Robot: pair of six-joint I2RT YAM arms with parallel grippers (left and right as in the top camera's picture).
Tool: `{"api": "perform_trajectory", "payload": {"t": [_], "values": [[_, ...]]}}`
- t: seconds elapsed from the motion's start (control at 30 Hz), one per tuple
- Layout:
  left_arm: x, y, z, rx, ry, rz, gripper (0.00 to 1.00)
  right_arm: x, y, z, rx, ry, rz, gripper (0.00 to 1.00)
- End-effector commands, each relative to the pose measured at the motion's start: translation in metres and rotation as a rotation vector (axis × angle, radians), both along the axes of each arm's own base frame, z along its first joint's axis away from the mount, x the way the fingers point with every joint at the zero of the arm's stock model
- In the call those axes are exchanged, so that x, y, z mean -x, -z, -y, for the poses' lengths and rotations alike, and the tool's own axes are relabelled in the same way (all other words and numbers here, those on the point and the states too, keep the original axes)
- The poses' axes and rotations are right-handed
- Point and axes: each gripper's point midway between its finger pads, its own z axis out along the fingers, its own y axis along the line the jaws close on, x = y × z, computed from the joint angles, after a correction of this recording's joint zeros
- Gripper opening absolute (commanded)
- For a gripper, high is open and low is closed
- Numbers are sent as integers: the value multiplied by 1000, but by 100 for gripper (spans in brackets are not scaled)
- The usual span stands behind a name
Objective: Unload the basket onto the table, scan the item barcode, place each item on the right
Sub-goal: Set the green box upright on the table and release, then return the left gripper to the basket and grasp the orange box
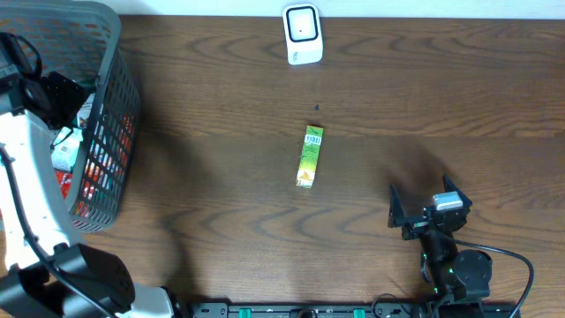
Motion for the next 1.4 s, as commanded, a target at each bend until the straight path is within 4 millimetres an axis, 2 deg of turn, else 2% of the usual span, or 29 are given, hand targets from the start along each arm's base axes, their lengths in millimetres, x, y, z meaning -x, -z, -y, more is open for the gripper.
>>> {"api": "perform_trajectory", "payload": {"t": [0.0,0.13,0.3,0.63,0.9,1.13,1.37], "values": [[5,26,0,53,-44,-75,91,0,0,2,-12,10,-2,99],[13,44,4,90,-50,-152,91,0,0,2,-12,10,-2,99],[15,58,3,153,-237,-154,84,0,0,2,-12,10,-2,99],[31,92,6,208,-464,-187,84,0,0,2,-12,10,-2,99],[37,115,9,218,-489,-201,84,0,0,2,-12,10,-2,99],[37,142,9,224,-523,-176,80,0,0,2,-12,10,-2,99],[31,149,6,217,-520,-140,79,0,0,2,-12,10,-2,99]]}}
